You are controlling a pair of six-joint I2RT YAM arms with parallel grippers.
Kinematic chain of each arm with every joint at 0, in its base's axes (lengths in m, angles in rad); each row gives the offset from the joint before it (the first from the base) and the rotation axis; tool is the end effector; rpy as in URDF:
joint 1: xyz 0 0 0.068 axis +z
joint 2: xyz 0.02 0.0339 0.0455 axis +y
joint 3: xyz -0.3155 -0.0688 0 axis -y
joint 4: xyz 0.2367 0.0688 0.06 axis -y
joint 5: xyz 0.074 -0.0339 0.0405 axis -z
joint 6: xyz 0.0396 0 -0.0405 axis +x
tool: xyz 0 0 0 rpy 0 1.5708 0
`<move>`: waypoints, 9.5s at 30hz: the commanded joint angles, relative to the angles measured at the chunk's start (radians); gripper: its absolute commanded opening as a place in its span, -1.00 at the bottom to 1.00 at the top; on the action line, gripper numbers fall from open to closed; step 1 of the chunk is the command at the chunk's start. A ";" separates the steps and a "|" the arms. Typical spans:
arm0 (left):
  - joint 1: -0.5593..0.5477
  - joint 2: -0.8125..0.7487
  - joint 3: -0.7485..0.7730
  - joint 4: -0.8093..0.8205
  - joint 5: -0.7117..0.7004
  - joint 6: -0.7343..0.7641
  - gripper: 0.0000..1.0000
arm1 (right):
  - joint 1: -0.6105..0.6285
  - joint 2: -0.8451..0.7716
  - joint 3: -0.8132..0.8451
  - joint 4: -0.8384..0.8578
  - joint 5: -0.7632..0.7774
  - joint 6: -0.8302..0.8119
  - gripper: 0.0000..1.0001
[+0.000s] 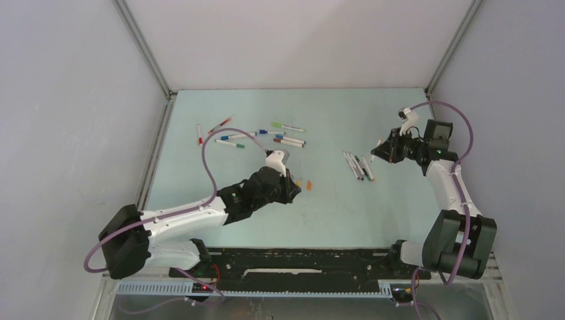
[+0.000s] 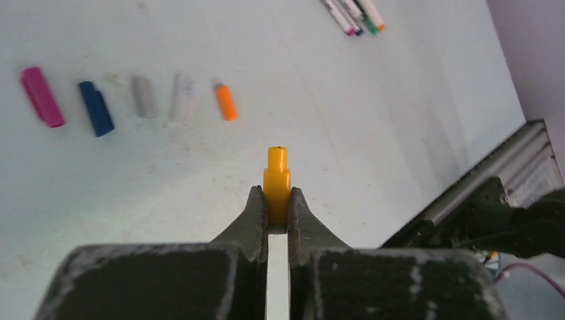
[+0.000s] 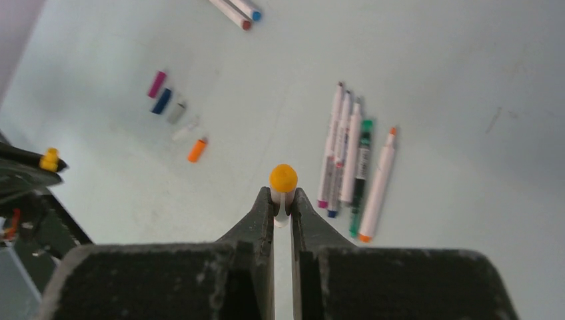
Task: Open the pen caps
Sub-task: Place the pen at the center of the board, then place the pen cap at the center of the board, then pick up the pen from the center of the board.
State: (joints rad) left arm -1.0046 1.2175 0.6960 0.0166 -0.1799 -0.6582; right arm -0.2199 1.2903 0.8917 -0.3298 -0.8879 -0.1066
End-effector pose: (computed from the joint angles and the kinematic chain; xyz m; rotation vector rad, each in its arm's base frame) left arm 0.1373 -0.2028 0.2890 0.2605 2.1594 -0.8147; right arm 0.2487 -0.0241 0.3142 -0.3213 2.0797 0.8160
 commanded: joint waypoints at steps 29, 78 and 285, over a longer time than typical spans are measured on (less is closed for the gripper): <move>0.126 0.132 0.035 0.051 0.155 -0.125 -1.00 | 0.107 0.491 0.306 -0.350 0.538 -0.232 -0.75; 0.001 0.714 0.758 -0.545 -0.056 -0.078 -0.91 | 0.033 0.322 0.324 -0.488 0.204 -0.340 -0.33; 0.657 0.022 -0.099 -0.292 0.168 -0.188 -1.00 | 0.313 0.193 0.268 -0.505 -0.208 -0.423 -0.30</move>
State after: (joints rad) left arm -0.3145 1.3258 0.6594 -0.4160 -0.0360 -0.8387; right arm 0.0422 1.5112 1.1778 -0.8551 -0.9512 -0.5171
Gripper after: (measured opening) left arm 0.129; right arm 0.344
